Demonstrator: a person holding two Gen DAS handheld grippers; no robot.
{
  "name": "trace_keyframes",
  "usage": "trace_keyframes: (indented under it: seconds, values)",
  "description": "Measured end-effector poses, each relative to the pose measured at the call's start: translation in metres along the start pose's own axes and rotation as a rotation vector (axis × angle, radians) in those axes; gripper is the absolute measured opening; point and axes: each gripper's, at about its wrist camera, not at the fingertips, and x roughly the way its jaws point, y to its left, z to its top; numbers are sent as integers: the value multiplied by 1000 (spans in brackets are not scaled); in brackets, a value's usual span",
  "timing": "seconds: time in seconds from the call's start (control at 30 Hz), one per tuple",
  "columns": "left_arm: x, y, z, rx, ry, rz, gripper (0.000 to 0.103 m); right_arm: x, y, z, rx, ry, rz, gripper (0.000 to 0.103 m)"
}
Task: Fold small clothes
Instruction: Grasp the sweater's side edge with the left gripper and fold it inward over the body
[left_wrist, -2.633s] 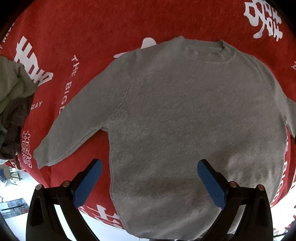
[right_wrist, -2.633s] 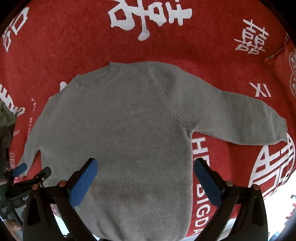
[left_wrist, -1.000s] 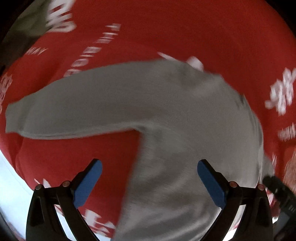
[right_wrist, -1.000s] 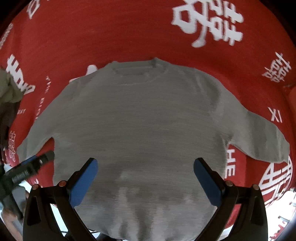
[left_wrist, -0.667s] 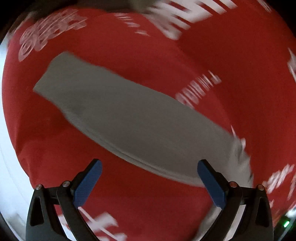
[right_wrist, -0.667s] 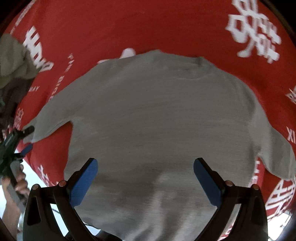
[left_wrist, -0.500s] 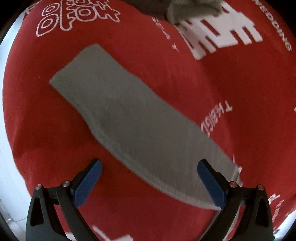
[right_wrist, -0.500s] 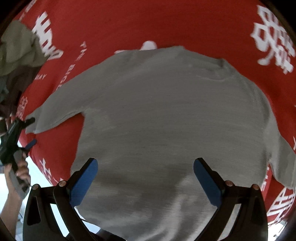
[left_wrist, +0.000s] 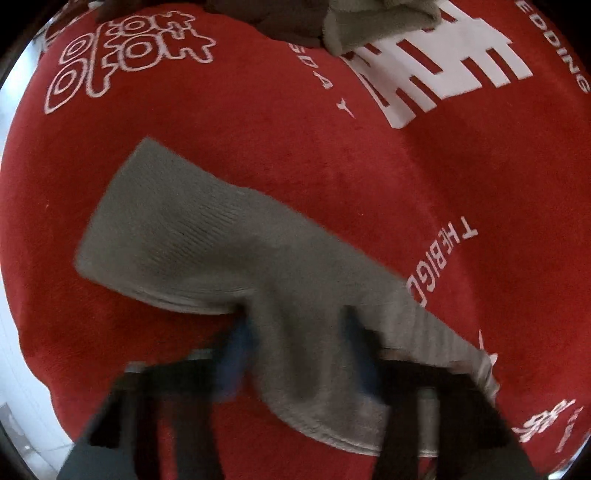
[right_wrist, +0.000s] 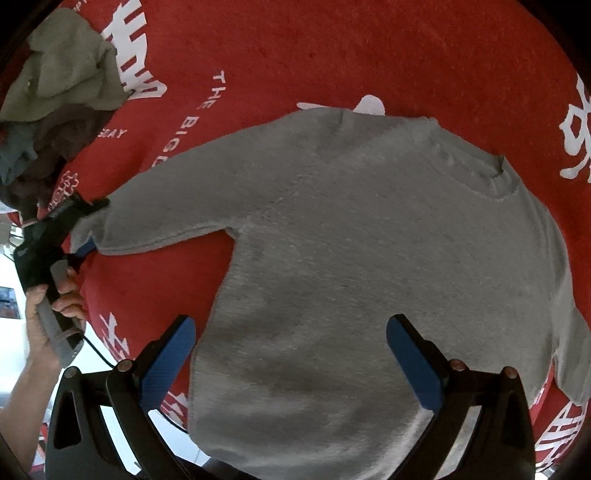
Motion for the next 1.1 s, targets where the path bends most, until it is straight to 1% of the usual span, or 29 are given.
trace_keyframes:
  seconds: [0.03,0.07,0.1,0.13,0.23,0.3,0.37,0.43,0.47,0.53,0.6,0.63,0.67,0.7,0.77,0.83,0.9,1.0,1.07,1.1]
  values:
    - [2,-2,0,18,16,-7,15,-1,-1,-1,6,-2,3,103]
    - [2,-5,0,35,23,-16,15,-2,-3,-3,15,-3,8,103]
    - [2,-9,0,46,27,-25,11,-2,-7,-6,25,-4,19,103]
    - [-1,-14,-1,61,30,-44,11,-3,-10,-8,32,-4,25,103]
    - [-20,-48,-10,148,0,-103,11,-5,-22,-16,53,-10,42,103]
    - [-34,-87,-21,227,-13,-174,11,-8,-34,-21,67,-13,50,103]
    - [-42,-113,-31,277,-13,-222,11,-12,-45,-23,84,-19,52,103]
    - [-51,-159,-53,366,-1,-294,11,-20,-59,-26,110,-35,61,103]
    - [-52,-173,-60,392,4,-313,11,-25,-68,-27,124,-47,63,103]
    - [-54,-222,-93,492,36,-378,11,-37,-86,-31,149,-71,63,103]
    - [-51,-255,-121,565,68,-411,11,-48,-109,-39,186,-97,55,103]
    - [-44,-282,-147,627,105,-426,11,-52,-119,-42,204,-106,52,103]
    - [-36,-300,-169,675,134,-428,11,-57,-132,-47,227,-115,47,103]
    - [-32,-310,-185,707,154,-429,11,-61,-147,-53,257,-124,40,103]
    - [-15,-333,-224,785,202,-408,11,-65,-174,-66,313,-130,30,103]
    - [11,-349,-270,870,261,-347,11,-66,-201,-77,372,-127,19,103]
    - [24,-354,-296,919,283,-288,11,-65,-226,-90,431,-118,11,103]
    - [25,-354,-318,989,254,-183,12,-60,-250,-102,478,-104,5,103]
    - [22,-353,-316,1010,245,-150,12,-55,-258,-103,492,-93,10,103]
    - [17,-350,-312,1021,240,-134,24,-53,-257,-102,495,-92,13,103]
